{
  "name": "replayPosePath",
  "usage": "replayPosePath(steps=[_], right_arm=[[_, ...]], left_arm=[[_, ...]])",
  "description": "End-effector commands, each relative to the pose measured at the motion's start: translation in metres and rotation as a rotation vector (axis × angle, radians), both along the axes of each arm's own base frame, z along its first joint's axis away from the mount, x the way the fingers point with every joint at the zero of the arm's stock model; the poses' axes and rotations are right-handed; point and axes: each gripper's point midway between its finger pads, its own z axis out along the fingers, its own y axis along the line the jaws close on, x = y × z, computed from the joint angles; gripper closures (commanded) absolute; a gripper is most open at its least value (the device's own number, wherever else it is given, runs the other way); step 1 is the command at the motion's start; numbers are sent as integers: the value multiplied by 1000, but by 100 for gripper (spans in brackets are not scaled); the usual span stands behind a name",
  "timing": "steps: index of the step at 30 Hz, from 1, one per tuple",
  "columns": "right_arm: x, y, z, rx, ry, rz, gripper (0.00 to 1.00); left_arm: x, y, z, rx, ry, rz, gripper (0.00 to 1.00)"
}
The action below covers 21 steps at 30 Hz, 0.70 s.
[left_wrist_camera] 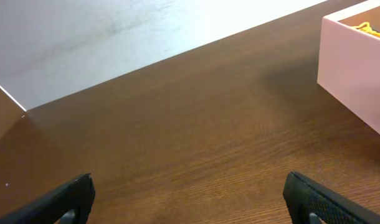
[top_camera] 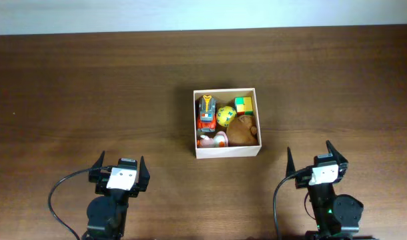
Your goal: Pack container
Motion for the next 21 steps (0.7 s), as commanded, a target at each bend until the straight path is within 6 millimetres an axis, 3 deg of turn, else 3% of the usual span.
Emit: replayPosePath(steps=[1,7,21], right_arm=[[-1,3,-3,9,4,20,1],[-1,3,-3,9,5,19,1],[-1,2,-4,9,7,16,1]], left_arm=[[0,-5,-2,-28,-4,-24,1],[-1,-5,-1,-107,-4,-6,1],[0,-5,-1,-107,-6,-6,1]])
